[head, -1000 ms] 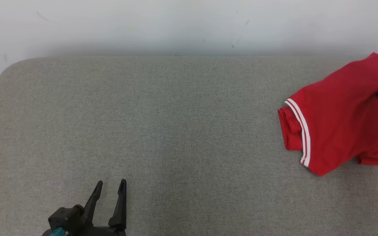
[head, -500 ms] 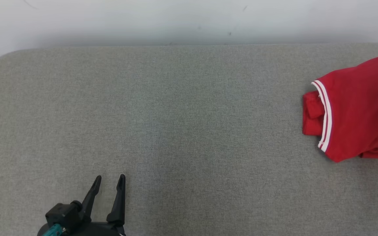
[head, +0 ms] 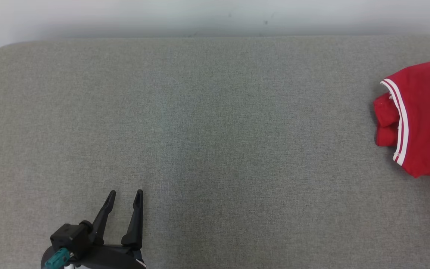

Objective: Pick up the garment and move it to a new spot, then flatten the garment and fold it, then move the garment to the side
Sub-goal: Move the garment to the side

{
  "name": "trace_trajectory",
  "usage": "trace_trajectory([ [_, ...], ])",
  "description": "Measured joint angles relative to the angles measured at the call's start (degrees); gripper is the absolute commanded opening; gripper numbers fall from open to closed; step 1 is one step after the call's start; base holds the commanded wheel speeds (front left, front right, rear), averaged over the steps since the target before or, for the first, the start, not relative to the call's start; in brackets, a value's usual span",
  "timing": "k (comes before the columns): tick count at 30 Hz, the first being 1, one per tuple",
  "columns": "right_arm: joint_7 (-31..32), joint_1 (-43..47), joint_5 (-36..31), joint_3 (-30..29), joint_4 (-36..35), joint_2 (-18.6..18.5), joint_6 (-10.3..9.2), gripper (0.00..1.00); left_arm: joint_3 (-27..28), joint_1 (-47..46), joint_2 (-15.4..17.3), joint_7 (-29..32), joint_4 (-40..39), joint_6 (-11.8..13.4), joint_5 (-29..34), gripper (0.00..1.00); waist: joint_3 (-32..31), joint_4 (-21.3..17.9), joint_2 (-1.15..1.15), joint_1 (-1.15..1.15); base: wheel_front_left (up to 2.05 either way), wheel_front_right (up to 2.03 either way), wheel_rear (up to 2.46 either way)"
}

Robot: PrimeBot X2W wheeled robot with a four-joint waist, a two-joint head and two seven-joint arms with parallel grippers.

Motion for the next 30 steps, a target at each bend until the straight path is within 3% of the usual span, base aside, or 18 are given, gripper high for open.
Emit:
trace_trajectory([
  [3, 0.3, 0.1, -1.7, 0.0, 0.9, 0.4, 0.0, 0.0, 0.0, -0.1, 0.0, 0.1, 0.1, -0.5, 0.0, 1.0, 0.4, 0.2, 0.0, 0.0, 0.0, 0.0, 0.0],
  [4, 0.5, 0.1, -2.6, 0.5, 0.8, 0.4, 0.0, 0.4, 0.0, -0.1, 0.0, 0.1, 0.1, -0.5, 0.0, 1.0, 0.4, 0.3, 0.0, 0.0, 0.0, 0.0, 0.0],
  [5, 0.6, 0.1, -3.3, 0.9, 0.8, 0.3, 0.0, 0.91, 0.0, -0.1, 0.0, 0.1, 0.1, -0.5, 0.0, 1.0, 0.5, 0.3, 0.0, 0.0, 0.0, 0.0, 0.0],
  [6, 0.7, 0.1, -3.9, 0.9, 0.9, 0.3, 0.0, 1.0, 0.0, -0.1, 0.0, 0.1, 0.2, -0.5, 0.0, 1.0, 0.5, 0.4, 0.0, 0.0, 0.0, 0.0, 0.0],
  [17, 1.3, 0.1, -6.2, 2.1, 0.7, 0.4, 0.04, 1.0, -0.2, -1.1, -0.3, 0.1, 2.3, -0.5, 0.0, 1.0, -1.6, 0.3, -0.01, 0.0, 0.0, 0.0, 0.0],
  [21, -4.3, 0.1, -1.5, -1.6, -2.4, 2.2, 1.69, 1.0, -0.6, -1.1, -1.1, 0.1, 2.8, -0.5, 0.0, 1.0, -3.2, 0.2, -0.01, 0.0, 0.0, 0.0, 0.0],
  [24, -9.0, 1.9, 0.8, -2.5, -5.2, 5.1, 4.15, 1.0, 0.2, -1.0, -1.1, 0.1, 3.4, -0.4, -0.1, 1.0, -4.6, 0.2, -0.01, 0.0, 0.0, 0.0, 0.0],
  [30, -18.2, 9.3, 3.7, -4.8, -10.5, 8.1, 5.93, 1.0, 2.3, 1.0, 0.3, -0.1, 3.6, 0.4, -0.3, 1.0, -7.6, -0.6, -0.01, -0.01, 0.0, 0.0, 0.0],
])
